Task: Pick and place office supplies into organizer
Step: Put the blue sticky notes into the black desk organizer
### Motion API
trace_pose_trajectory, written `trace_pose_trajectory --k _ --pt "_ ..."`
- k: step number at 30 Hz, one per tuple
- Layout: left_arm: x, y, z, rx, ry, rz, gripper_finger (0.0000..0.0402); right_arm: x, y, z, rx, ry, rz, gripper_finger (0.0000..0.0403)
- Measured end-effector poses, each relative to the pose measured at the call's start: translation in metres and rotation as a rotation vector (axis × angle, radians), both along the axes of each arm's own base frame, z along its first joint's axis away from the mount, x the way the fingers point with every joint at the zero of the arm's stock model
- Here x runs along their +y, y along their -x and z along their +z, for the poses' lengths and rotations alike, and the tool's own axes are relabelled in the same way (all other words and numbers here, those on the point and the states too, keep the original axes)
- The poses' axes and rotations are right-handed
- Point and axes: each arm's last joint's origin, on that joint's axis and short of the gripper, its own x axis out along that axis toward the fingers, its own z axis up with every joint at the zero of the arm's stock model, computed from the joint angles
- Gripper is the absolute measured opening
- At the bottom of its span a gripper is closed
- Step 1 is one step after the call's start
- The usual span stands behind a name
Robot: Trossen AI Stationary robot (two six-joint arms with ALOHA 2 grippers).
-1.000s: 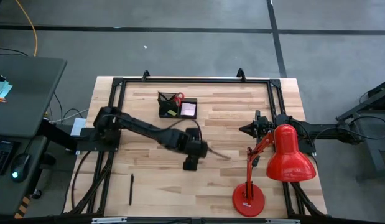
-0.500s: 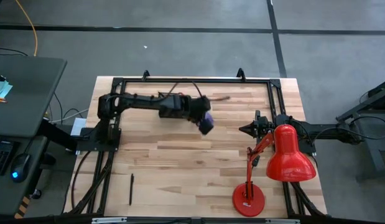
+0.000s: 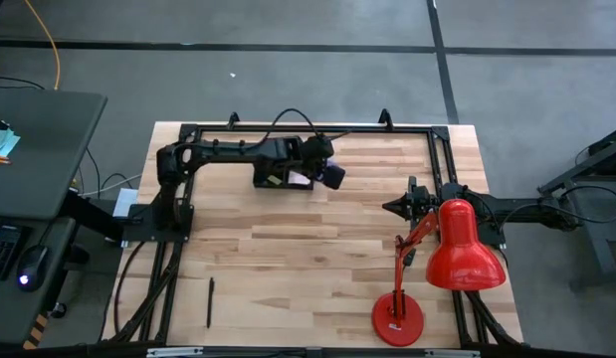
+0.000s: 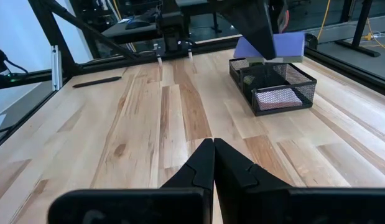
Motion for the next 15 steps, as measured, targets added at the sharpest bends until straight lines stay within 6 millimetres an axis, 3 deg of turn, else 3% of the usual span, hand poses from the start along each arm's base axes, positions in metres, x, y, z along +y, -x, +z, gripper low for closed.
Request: trace_pose_trajectory --k 6,15 --pt "0.0113 0.0078 0.0022 -0.003 0.043 0.100 0.0276 0.0000 0.0000 0.0000 0.000 0.000 0.000 0.0000" --pt "0.0111 0.0077 0.0017 0.019 -0.005 0.071 0.0276 0.0000 0.0000 0.0000 0.000 0.000 0.000 0.0000"
